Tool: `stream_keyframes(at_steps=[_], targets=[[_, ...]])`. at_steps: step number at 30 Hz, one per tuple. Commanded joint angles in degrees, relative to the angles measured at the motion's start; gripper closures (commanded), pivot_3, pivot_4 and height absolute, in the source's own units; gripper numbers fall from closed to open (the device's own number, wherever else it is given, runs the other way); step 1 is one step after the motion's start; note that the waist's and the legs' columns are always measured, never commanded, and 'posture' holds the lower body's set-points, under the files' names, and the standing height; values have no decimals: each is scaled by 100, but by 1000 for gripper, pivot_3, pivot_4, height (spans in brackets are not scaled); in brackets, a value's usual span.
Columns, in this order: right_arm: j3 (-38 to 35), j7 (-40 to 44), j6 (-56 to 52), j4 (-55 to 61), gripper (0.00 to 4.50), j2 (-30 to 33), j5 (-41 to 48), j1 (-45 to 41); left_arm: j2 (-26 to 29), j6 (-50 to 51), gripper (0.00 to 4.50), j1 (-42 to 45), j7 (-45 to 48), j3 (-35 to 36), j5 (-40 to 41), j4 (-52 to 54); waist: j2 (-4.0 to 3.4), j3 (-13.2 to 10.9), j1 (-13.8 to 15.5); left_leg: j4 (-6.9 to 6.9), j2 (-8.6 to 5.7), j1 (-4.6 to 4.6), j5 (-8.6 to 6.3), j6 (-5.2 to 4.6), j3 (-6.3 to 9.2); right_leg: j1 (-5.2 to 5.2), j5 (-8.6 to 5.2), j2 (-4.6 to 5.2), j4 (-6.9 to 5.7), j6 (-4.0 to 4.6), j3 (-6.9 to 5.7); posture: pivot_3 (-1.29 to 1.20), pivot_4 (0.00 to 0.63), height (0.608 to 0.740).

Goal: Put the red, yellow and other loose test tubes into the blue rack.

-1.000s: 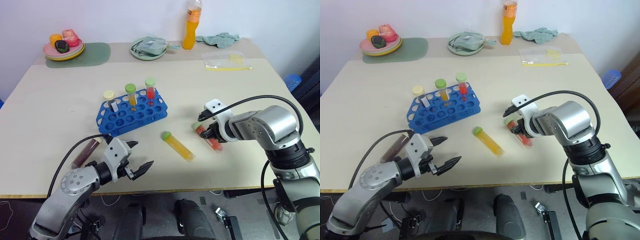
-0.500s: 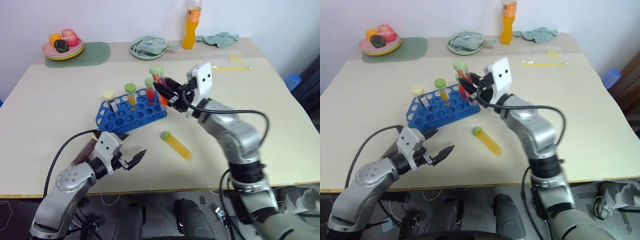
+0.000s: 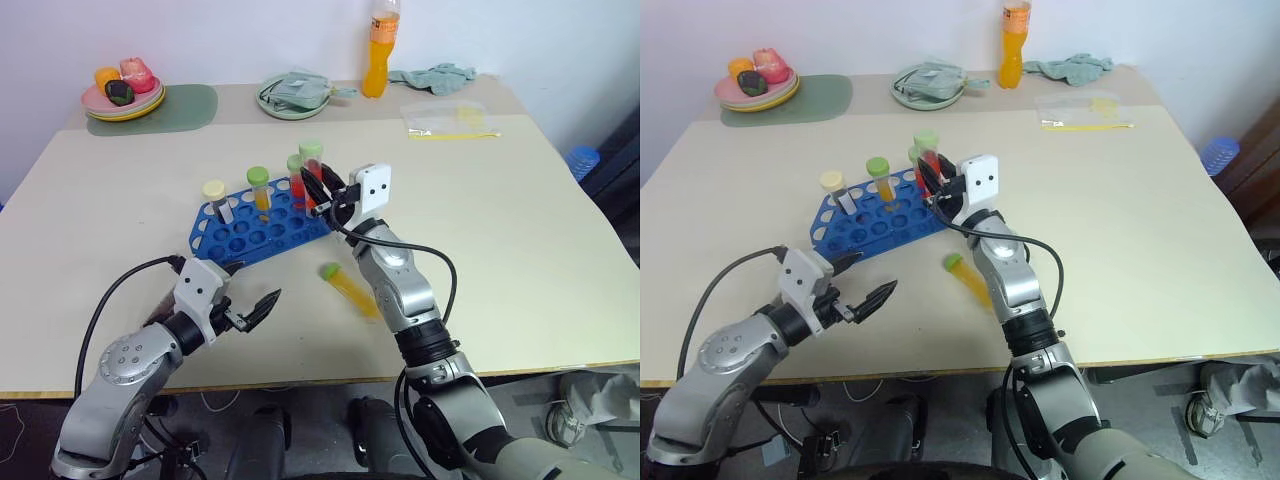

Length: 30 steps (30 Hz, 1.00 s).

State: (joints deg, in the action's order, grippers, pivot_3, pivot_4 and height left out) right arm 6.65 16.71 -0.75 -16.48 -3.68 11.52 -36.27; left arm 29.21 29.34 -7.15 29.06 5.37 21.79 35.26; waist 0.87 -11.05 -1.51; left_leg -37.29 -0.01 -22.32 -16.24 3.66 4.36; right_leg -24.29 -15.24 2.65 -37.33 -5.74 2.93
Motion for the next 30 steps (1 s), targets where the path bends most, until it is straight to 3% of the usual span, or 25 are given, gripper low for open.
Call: stream_keyframes(at_steps=[1,12,30], targets=[[-37,36,372,-156,3796,-171,-60,-188,24,-64,0,14,-32,79,26,257,0,0,-29,0,0,0,0,0,0,0,0,0,0,0,0,0,150,740],[-221,2,1192,-1301,3796,-417,-221,-418,93,27,0,135,-11,93,78,291,-1,0,-112,0,0,3,1,3,2,-2,0,-1,-11,0,1,0,150,740],[-243,238,2216,-2127,3796,-646,-237,-353,245,216,0,99,-34,175,234,453,-2,2,-112,-1,0,4,2,4,1,-2,0,0,-13,1,3,0,150,740]])
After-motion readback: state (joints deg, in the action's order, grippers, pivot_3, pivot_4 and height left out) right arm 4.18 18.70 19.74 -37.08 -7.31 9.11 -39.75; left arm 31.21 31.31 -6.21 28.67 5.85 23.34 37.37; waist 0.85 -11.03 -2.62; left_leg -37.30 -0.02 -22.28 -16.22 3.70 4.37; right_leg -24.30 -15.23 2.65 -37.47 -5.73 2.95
